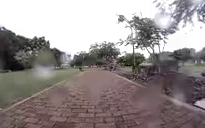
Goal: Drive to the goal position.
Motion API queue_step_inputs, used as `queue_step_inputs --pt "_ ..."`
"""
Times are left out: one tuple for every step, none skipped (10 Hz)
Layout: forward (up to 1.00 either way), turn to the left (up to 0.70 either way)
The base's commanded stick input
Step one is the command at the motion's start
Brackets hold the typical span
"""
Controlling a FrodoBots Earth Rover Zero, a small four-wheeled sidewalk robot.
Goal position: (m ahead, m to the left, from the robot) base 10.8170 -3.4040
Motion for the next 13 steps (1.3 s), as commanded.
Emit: queue_step_inputs --pt "0.7 0.0" --pt "0.7 0.0" --pt "0.7 0.0" --pt "0.7 0.0" --pt "0.7 0.0" --pt "0.7 0.0" --pt "0.7 0.0" --pt "0.7 0.06" --pt "0.7 0.22" --pt "0.7 0.35" --pt "0.7 0.24" --pt "0.7 0.0" --pt "0.7 0.0"
